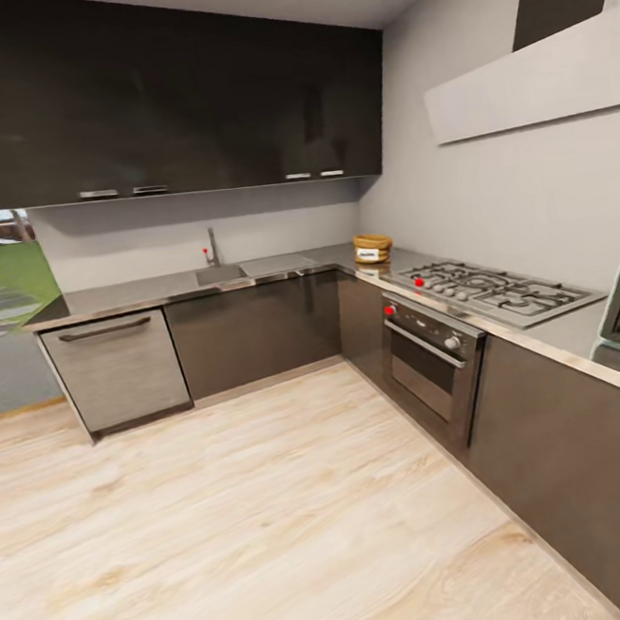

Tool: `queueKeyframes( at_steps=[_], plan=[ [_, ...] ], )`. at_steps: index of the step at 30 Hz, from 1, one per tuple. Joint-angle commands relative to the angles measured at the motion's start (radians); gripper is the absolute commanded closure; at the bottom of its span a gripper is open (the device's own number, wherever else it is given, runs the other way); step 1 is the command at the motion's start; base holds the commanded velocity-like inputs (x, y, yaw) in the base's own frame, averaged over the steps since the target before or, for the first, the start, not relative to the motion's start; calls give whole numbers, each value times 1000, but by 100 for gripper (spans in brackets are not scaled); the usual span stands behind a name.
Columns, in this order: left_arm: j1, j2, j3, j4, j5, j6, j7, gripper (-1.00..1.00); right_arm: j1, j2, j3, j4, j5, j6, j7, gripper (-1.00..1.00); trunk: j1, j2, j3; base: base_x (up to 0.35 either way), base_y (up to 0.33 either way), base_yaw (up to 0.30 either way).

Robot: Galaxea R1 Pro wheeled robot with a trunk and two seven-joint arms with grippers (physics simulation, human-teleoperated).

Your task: In the kitchen, take the popcorn bag from the countertop, put it into the microwave, and heat it until the popcorn is cooked so the cooked popcorn ends up inside the bag.

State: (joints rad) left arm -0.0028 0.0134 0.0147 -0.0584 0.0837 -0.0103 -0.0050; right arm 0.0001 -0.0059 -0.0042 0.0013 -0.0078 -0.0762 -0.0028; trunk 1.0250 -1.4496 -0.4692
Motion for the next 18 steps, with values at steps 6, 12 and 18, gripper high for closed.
queueKeyframes(
  at_steps=[6,12,18],
  plan=[
    [0,0,1,0,9,0,-1,-100,0,-2,0,0,0,-4,0,-100,0,0,-1,0,0,-295],
    [0,0,1,0,8,-1,-1,-100,0,-1,0,0,0,-4,0,-100,0,0,-1,0,0,-295],
    [0,0,1,0,8,-1,0,-100,0,-1,0,0,0,-3,0,-100,0,0,-1,0,0,-295]
  ],
)
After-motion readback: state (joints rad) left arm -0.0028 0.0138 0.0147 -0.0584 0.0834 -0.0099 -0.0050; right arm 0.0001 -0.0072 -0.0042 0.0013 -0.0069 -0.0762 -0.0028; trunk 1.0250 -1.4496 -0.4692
